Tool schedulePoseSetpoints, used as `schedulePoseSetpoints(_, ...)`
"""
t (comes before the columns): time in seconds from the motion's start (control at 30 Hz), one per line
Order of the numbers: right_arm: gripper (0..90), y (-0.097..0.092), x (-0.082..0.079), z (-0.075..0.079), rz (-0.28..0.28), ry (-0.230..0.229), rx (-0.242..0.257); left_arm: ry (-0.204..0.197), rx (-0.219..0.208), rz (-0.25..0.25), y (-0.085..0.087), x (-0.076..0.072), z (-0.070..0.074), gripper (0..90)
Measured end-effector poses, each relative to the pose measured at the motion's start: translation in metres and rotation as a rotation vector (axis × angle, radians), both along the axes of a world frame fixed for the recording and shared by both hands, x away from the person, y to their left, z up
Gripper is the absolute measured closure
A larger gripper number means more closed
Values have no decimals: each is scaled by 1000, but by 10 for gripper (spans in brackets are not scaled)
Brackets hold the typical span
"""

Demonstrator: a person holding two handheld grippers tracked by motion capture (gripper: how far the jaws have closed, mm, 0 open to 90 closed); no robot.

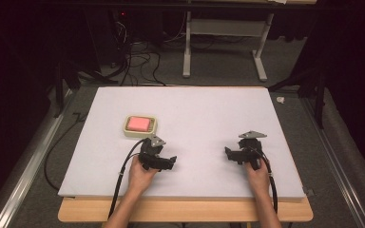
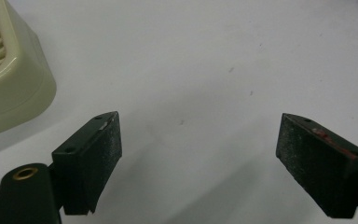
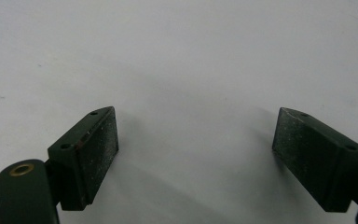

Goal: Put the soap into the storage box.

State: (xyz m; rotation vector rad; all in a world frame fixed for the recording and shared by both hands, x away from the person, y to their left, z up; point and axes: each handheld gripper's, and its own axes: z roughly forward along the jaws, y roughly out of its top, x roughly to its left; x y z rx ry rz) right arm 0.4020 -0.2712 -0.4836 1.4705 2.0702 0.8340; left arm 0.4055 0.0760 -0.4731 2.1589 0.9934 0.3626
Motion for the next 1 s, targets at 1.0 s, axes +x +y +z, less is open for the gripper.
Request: schedulePoseSetpoints(1.0,148,0,0,0,0,0,0,-36,8,22,-7,6,-13,146)
